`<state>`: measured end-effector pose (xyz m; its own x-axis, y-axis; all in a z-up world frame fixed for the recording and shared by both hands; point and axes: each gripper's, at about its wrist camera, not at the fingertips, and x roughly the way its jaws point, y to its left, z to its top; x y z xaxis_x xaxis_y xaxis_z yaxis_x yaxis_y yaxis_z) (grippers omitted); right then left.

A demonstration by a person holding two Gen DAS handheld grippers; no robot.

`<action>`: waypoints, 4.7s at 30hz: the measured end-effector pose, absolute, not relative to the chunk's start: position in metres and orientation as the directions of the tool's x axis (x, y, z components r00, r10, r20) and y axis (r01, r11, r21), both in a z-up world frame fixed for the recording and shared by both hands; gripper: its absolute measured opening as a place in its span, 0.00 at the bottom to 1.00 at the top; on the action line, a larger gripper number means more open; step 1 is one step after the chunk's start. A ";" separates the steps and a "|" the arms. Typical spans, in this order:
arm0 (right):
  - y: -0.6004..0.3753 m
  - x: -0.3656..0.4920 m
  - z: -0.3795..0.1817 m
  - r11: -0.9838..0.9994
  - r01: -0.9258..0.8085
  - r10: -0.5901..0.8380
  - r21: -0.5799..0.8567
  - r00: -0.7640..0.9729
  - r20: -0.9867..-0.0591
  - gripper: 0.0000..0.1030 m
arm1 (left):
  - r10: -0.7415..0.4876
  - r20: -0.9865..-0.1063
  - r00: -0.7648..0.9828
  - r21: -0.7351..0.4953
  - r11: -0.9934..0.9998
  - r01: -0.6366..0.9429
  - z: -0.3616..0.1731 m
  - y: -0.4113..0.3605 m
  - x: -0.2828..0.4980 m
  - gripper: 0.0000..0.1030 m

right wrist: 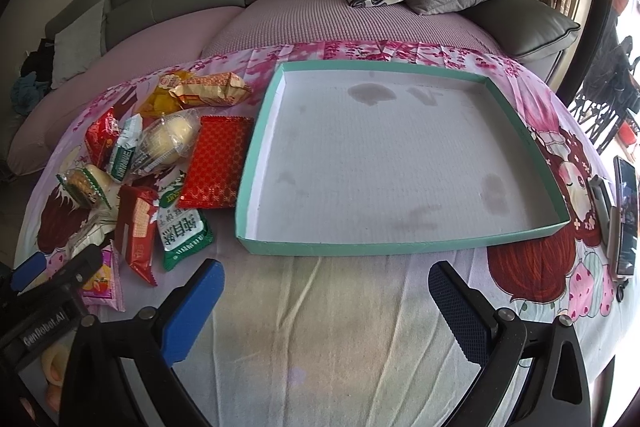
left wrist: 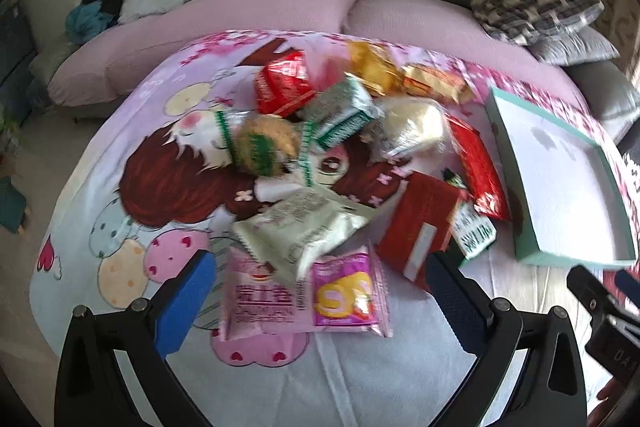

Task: Organize snacks
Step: 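Move both grippers toward the snack pile, then grasp the pink-purple roll pack with the left gripper while the right gripper approaches the red box, then lift the pink-purple pack with the left gripper while the right gripper grasps the red box, then carry both packs over the tray and open both grippers to release them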

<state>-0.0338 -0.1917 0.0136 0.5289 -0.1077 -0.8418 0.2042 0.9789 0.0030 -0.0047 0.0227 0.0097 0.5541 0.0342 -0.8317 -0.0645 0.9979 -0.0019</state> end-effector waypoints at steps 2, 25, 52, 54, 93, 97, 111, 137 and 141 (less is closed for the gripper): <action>-0.187 -0.032 0.014 0.982 0.191 -0.097 0.007 0.531 -0.842 1.00 | 0.062 -0.843 0.535 0.016 0.996 -0.091 0.011 0.030 -0.004 1.00; -0.152 -0.020 0.001 0.993 0.122 -0.061 0.000 0.500 -0.864 1.00 | -0.021 -0.914 0.405 -0.041 0.998 -0.043 -0.024 0.026 0.001 0.81; -0.128 -0.007 0.020 0.992 0.129 -0.074 0.008 0.624 -0.778 1.00 | -0.034 -0.811 0.583 -0.066 0.997 -0.034 0.025 0.053 -0.004 0.78; -0.118 -0.002 0.017 0.994 0.108 -0.066 0.001 0.618 -0.784 1.00 | -0.006 -0.804 0.595 -0.048 0.997 -0.054 0.026 0.062 -0.002 0.78; -0.031 0.027 -0.022 0.994 -0.013 -0.083 -0.111 0.577 -0.812 0.43 | 0.040 -0.815 0.578 -0.041 0.991 -0.127 -0.006 0.111 0.013 0.78; -0.035 0.024 -0.015 0.996 -0.012 -0.066 -0.090 0.589 -0.806 0.41 | 0.044 -0.813 0.581 -0.032 0.992 -0.120 -0.004 0.107 0.012 0.78; -0.068 0.009 0.021 1.000 0.023 -0.008 0.009 0.653 -0.757 0.41 | 0.041 -0.794 0.606 -0.010 0.997 -0.080 0.016 0.082 0.004 0.78; -0.247 0.018 0.062 0.940 0.328 -0.191 0.093 0.734 -0.651 0.41 | -0.107 -0.808 0.580 -0.042 0.991 0.125 0.039 -0.038 0.030 0.78; -0.279 0.021 0.057 0.920 0.381 -0.237 0.093 0.730 -0.641 0.41 | -0.162 -0.803 0.573 -0.068 0.981 0.182 0.045 -0.071 0.045 0.78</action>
